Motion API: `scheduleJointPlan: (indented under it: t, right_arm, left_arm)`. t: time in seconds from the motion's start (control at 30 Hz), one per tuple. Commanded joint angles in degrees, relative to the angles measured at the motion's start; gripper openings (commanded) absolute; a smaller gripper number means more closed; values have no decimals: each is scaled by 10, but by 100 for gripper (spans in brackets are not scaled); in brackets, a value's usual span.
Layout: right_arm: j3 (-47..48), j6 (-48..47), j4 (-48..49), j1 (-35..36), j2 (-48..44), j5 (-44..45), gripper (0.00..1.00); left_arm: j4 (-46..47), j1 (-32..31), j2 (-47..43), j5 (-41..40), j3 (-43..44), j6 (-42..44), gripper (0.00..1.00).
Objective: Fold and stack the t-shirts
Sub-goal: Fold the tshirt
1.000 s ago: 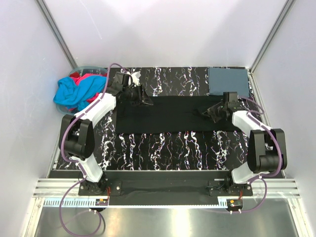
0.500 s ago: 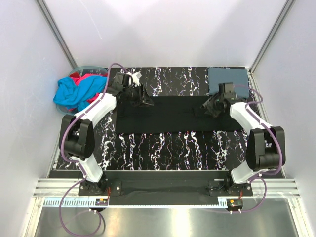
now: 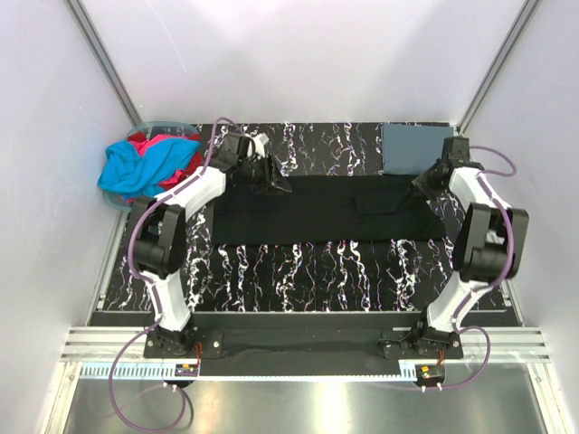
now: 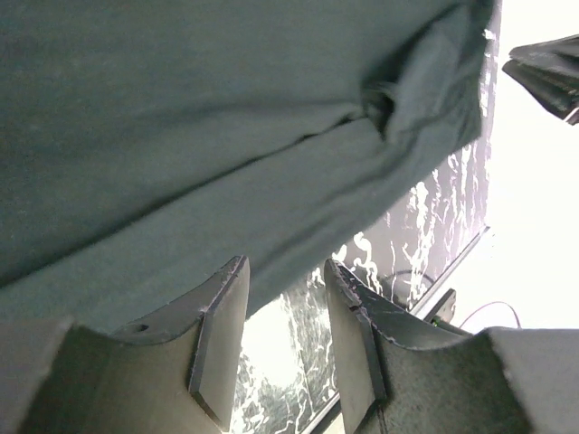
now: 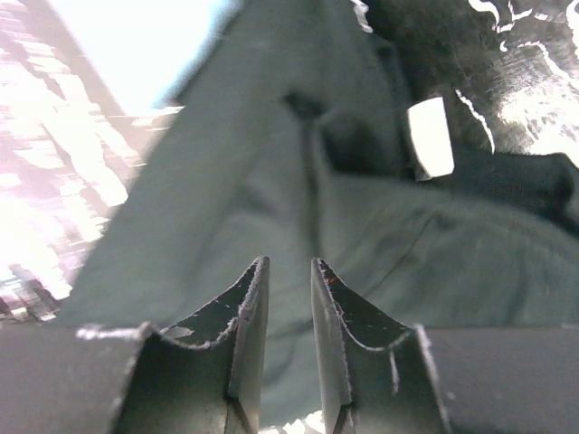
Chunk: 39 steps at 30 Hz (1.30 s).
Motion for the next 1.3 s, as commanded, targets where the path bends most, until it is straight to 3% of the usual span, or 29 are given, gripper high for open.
scheduleJointPlan:
  t: [0.0, 0.17, 0.3, 0.43, 0.63, 0.83, 1.27]
  right_arm:
    - [27, -30, -17, 0, 57, -9, 32]
    - [30, -41, -16, -18, 95, 52, 34]
    - [33, -35, -15, -22, 75, 58, 45]
    - [11, -27, -16, -19, 28, -12, 49]
    - [-42, 3, 22, -19, -8, -130, 51]
    - [-81, 25, 57, -18, 4, -127, 43]
    - [-55, 25, 88, -8, 76, -118, 40]
  left_arm:
    - [43, 4, 30, 31, 12, -36, 44]
    - [82, 0, 14, 42, -7, -40, 45]
    - [85, -8, 0, 45, 8, -39, 48]
    - [105, -25, 2, 56, 21, -56, 49]
    - [246, -72, 14, 68, -5, -111, 51]
    - [307, -98, 47, 69, -11, -154, 51]
    - [208, -93, 65, 33, 22, -96, 52]
